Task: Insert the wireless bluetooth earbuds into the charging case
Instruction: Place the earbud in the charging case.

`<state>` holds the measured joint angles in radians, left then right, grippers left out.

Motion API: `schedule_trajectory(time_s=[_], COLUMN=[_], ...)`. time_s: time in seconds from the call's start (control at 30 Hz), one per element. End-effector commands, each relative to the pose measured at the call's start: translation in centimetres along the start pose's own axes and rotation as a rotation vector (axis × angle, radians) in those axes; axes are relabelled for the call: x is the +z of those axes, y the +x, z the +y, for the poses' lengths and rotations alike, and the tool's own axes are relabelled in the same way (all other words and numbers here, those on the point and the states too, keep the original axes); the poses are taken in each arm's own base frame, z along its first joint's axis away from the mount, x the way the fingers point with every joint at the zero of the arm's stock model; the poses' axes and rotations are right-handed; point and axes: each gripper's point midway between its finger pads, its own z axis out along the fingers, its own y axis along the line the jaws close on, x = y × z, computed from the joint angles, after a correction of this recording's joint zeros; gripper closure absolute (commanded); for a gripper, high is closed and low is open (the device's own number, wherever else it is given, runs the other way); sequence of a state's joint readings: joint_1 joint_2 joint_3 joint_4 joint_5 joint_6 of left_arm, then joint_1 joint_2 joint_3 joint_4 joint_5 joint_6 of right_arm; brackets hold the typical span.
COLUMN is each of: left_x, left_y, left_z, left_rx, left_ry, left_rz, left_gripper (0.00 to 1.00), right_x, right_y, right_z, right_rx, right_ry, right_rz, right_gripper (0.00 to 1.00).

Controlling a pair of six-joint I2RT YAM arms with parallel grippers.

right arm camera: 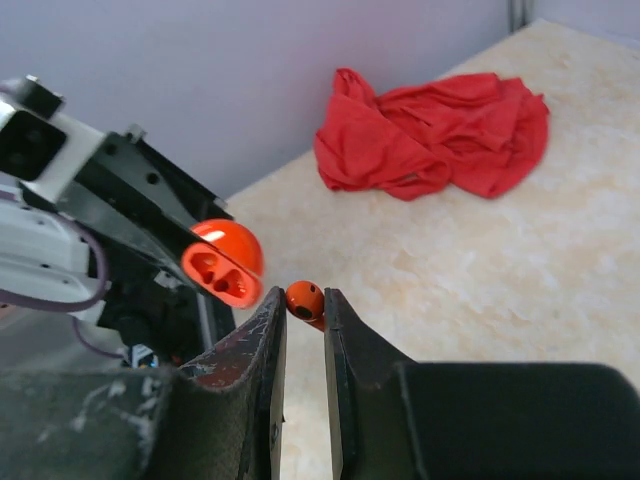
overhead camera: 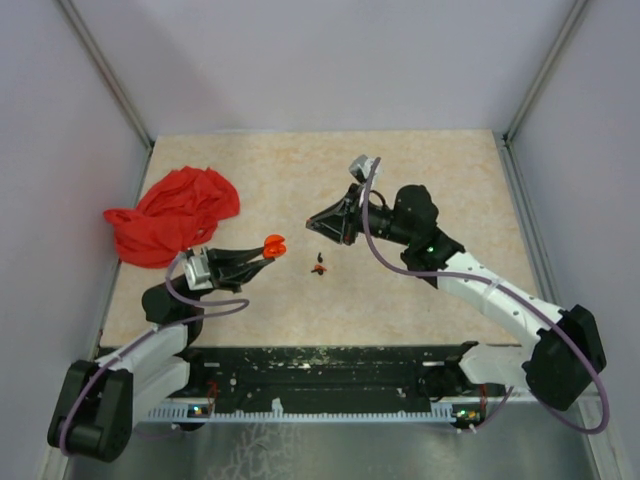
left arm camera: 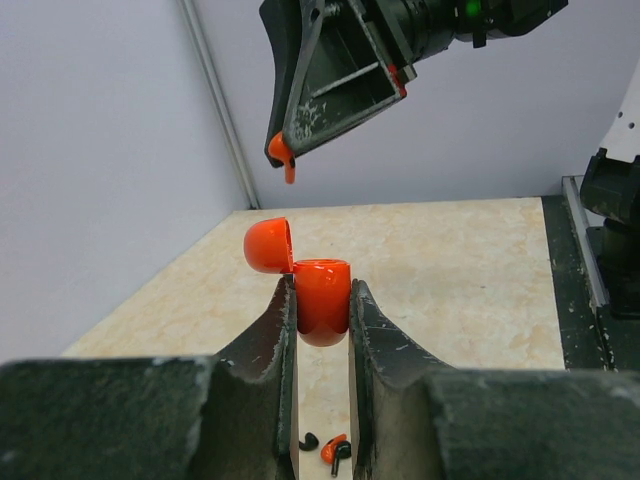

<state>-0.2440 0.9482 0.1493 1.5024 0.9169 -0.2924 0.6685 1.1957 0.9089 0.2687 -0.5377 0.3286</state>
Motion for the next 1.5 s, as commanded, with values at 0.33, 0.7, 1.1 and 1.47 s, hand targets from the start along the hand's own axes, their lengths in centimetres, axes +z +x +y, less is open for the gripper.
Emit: schedule_trajectory(time_s=[0.33, 0.7, 1.1, 1.47], left_x=[-0.2, -0.4, -0.5, -0.5], left_y=[-1.9, -3.4, -4.4, -4.8], left_z=[-0.1, -0.5, -1.2, -1.6], left_rx=[0.022, 0.039, 0.068, 0.073], left_ry=[-0.028, -0.034, -0.013, 0.002], left_rz=[-0.080, -0.140, -0.169, -0.181], left_gripper=[0.99, 0.99, 0.99, 0.99], right_x=[-0.1, 1.2, 3.2, 4.1], right_y=[-5.6, -3.7, -1.1, 0.3], right_z=[10.0, 10.3, 9.4, 8.1], right_rx=[0.096, 0.200, 0.299, 0.327], right_ry=[-0.433, -0.476, -0.444, -0.394], right_rz=[-0.249, -0.261, -0.241, -0.222], right_gripper=[0.96, 0.96, 0.97, 0.97])
